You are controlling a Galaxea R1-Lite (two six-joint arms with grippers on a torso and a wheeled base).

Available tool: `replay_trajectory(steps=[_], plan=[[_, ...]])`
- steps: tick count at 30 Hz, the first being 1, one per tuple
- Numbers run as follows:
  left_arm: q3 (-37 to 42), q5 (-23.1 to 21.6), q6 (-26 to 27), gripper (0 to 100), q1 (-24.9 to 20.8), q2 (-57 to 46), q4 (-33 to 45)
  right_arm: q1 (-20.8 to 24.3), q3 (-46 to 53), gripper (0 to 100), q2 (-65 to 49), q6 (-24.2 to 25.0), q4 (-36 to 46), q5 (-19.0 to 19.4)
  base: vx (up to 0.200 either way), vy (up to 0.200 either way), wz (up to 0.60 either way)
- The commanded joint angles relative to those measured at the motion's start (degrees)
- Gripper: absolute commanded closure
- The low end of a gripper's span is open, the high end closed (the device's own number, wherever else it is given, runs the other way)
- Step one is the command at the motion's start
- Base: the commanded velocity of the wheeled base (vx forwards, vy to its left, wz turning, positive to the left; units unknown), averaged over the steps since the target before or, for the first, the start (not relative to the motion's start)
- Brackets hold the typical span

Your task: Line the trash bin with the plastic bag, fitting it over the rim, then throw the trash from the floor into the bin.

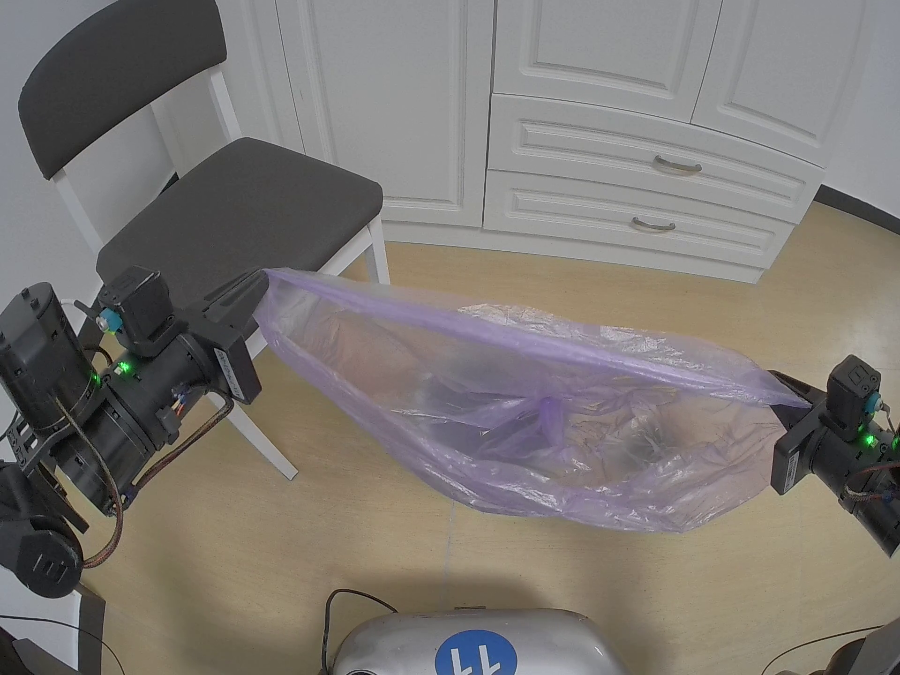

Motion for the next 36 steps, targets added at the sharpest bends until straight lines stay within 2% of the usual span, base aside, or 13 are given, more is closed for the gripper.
replay_trajectory(steps=[1,4,8,11,12,13,15,16,21,25,29,32,36], plan=[[-0.45,0.06,0.09,100,-2.58,3.78,-4.94,1.96,-0.17,100,0.78,0.56,-1.21,0.52,0.000,0.000,0.00],[-0.45,1.55,0.26,100,-4.78,5.63,-11.18,6.18,0.09,100,0.87,3.55,-6.05,3.69,0.000,0.000,0.00],[-0.45,4.19,2.28,100,-8.20,5.89,-14.88,6.97,-0.17,100,1.40,4.52,-9.65,4.48,0.000,0.000,0.00],[-0.45,6.48,3.16,100,-15.32,5.89,-15.93,8.82,-0.26,100,3.94,6.72,-15.19,4.74,0.000,0.000,0.00],[-0.45,6.48,3.16,100,-15.32,5.89,-15.93,8.82,-0.26,100,3.94,6.72,-15.19,4.74,0.000,0.000,0.00],[-0.62,7.71,3.16,100,-19.28,5.98,-15.93,10.05,-0.08,100,5.53,7.16,-18.53,5.01,0.000,0.000,0.00],[-0.80,8.32,3.08,100,-20.77,6.07,-15.93,10.22,0.18,100,6.14,7.16,-20.11,5.09,0.000,0.000,0.00],[-1.06,9.38,3.08,100,-23.94,6.60,-16.02,10.49,0.62,100,7.37,7.16,-22.75,5.62,0.000,0.000,0.00],[-1.59,11.13,2.81,100,-29.56,9.67,-19.80,11.98,1.67,100,9.57,7.24,-25.38,7.64,0.000,0.000,0.00],[-3.79,12.98,2.46,100,-31.76,12.93,-20.59,12.59,1.59,100,11.50,7.33,-25.47,7.64,0.000,0.000,0.00],[-6.77,13.86,-1.50,100,-33.25,16.88,-20.50,12.95,1.59,100,13.96,7.60,-27.58,7.64,0.000,0.000,0.00],[-9.76,13.95,-5.19,100,-32.99,20.57,-20.50,14.09,1.76,100,16.95,8.39,-31.53,7.64,0.000,0.000,0.00],[-12.05,14.03,-6.86,100,-30.35,23.74,-20.50,14.35,2.64,100,20.73,8.47,-37.16,7.64,0.000,0.000,0.00]])
